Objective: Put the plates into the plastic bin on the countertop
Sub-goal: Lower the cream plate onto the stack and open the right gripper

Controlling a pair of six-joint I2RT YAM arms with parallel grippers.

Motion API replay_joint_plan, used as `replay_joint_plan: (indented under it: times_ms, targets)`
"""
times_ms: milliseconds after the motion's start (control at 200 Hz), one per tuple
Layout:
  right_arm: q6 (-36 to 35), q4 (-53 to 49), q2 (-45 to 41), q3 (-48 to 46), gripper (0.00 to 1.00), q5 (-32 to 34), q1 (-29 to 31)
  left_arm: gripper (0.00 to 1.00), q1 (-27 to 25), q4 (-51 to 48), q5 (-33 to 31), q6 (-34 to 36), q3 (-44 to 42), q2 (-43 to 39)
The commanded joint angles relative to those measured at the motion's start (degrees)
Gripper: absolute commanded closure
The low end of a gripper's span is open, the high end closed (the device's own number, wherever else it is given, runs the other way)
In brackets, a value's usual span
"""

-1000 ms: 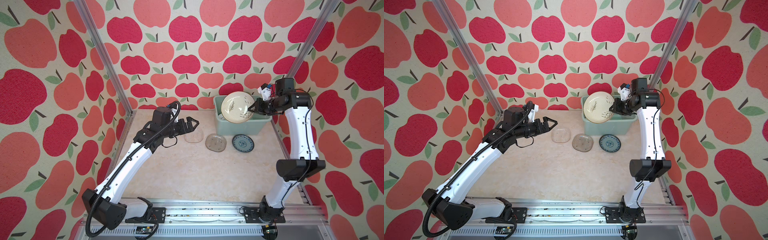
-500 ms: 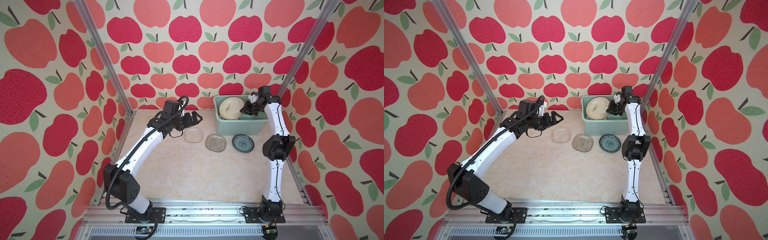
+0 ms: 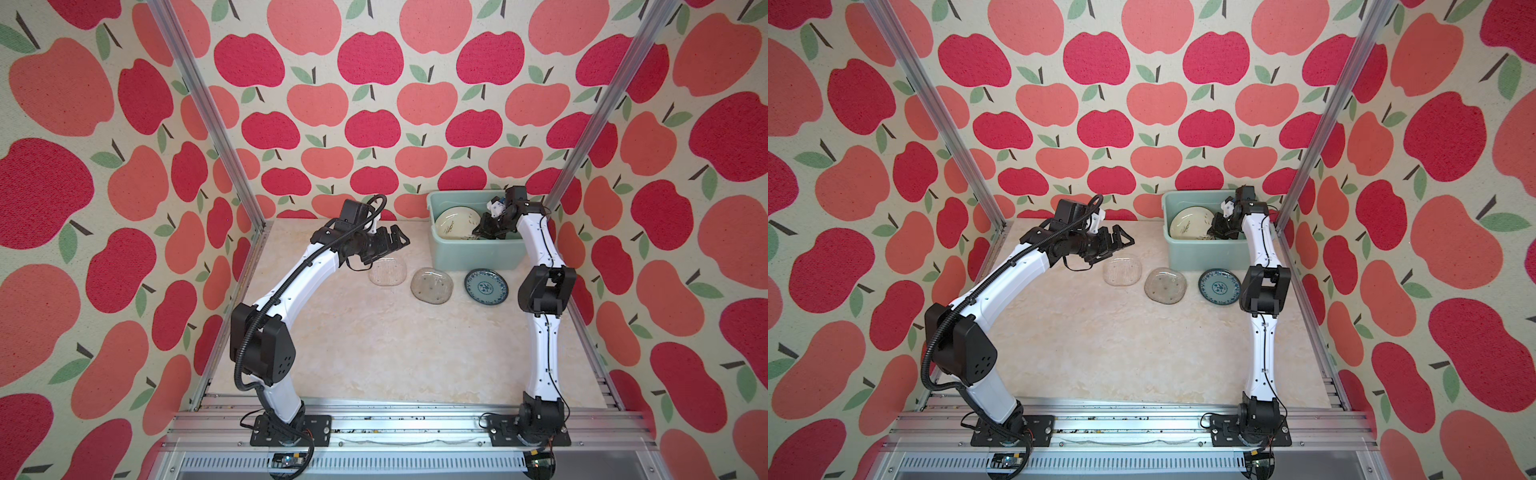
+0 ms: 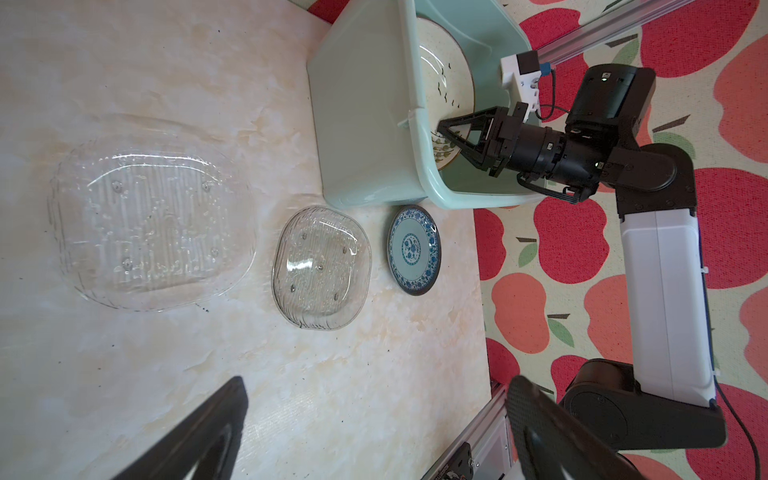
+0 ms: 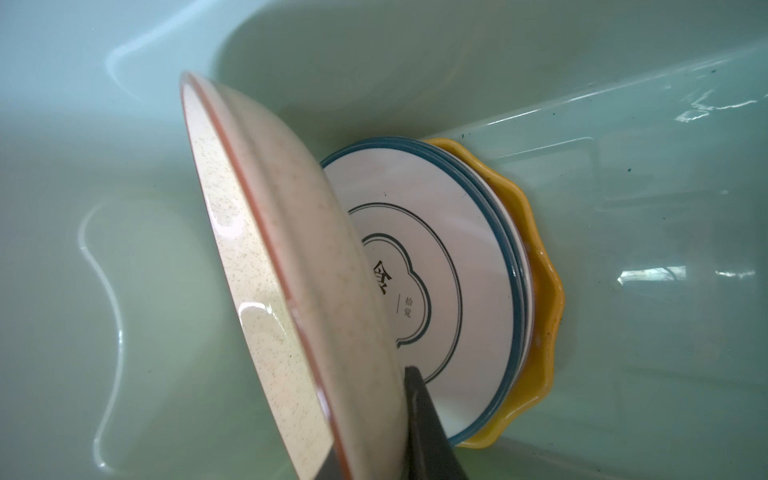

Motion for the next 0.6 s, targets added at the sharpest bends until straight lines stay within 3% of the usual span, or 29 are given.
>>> replay_joint_plan:
  times_ms: [0, 110, 460, 595]
  targets:
    - [-2.09, 4.14, -0.12, -0.29, 0.98, -4.12, -0.21, 0.01, 0.24, -2.86, 1.28, 0.03, 2.42, 1.49]
    - [-2.54, 4.32, 0.62, -1.29, 0.89, -3.36, -0.29, 0.01, 0.27, -4.29, 1.26, 0.21, 3.36, 2.81]
    - [-3.65, 5.86, 1.2, -5.61, 0.81, -1.22, -0.37, 0.01, 0.19, -6.83, 0.13, 0.86, 2.88, 3.41]
    - [-4.29, 5.86, 1.33, -6.98, 0.71, 0.22, -0.3, 0.01, 0.11, -6.79, -0.66, 0.39, 1.74, 3.02]
